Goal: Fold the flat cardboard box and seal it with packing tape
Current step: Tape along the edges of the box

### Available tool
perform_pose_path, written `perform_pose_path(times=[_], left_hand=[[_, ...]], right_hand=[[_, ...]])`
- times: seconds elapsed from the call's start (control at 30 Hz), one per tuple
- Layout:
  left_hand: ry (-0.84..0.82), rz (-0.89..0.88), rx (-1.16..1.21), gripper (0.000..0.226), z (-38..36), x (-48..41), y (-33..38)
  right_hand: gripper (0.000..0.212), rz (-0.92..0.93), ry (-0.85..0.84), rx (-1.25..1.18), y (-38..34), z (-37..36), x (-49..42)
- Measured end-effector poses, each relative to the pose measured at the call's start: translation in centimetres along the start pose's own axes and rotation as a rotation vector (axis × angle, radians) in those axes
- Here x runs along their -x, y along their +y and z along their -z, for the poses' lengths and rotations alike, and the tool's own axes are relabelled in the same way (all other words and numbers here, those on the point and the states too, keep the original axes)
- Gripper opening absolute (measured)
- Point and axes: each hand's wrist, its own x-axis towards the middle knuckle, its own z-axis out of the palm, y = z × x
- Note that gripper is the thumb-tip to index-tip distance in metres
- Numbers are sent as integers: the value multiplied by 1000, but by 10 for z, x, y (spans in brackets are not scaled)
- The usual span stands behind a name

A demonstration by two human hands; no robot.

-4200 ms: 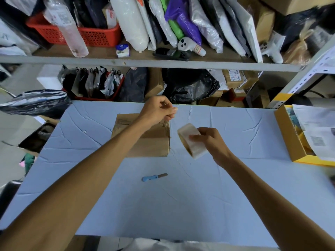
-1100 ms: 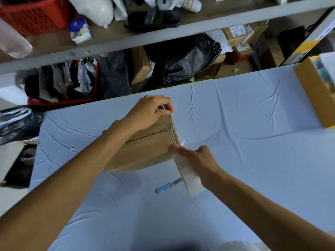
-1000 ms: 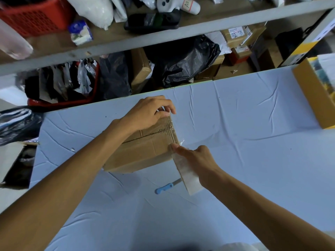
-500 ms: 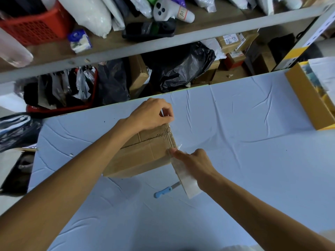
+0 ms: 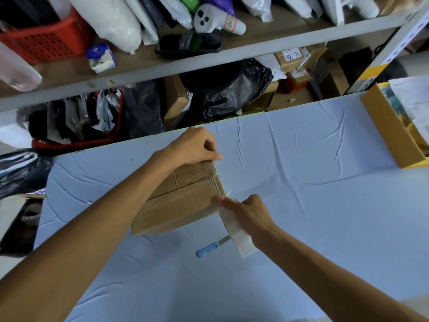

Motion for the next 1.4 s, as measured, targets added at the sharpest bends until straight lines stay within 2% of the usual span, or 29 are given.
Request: perform_pose_path(times=[0.27, 0.4, 0.43, 0.5, 0.53, 0.6, 0.7, 0.77, 0.87, 1.03, 1.2, 1.4], left_hand=[[35, 106, -160, 40, -6, -12, 2], [33, 169, -181, 21, -7, -15, 6], [32, 210, -154, 16, -7, -15, 4], [15, 334, -38, 41, -8, -17, -3], [21, 377, 33, 45, -8, -17, -6], [68, 394, 176, 40, -8, -14, -9], [119, 225, 266, 29, -5, 4, -8], [23, 65, 241, 26, -2, 19, -10], [-82, -51, 175, 20, -4, 33, -19], [-66, -96, 151, 13, -9, 32, -20], [17, -137, 105, 13, -2, 19, -11], [-106, -165, 61, 11, 1, 12, -12]], right_hand=[[57, 28, 8, 29, -5, 0, 1], [58, 35, 27, 43, -6, 0, 0], [58, 30, 24, 37, -6, 0, 1], [58, 24, 20, 18, -6, 1, 1], [58, 23, 20, 7, -6, 1, 1], [59, 22, 19, -10, -8, 3, 1], [59, 17, 16, -16, -9, 3, 1], [58, 8, 15, -20, -10, 3, 1], [57, 10, 13, -23, -10, 4, 1], [57, 7, 10, -21, -11, 4, 2], [56, 48, 13, -76, -21, -1, -5], [52, 40, 20, -109, -34, 1, -12]])
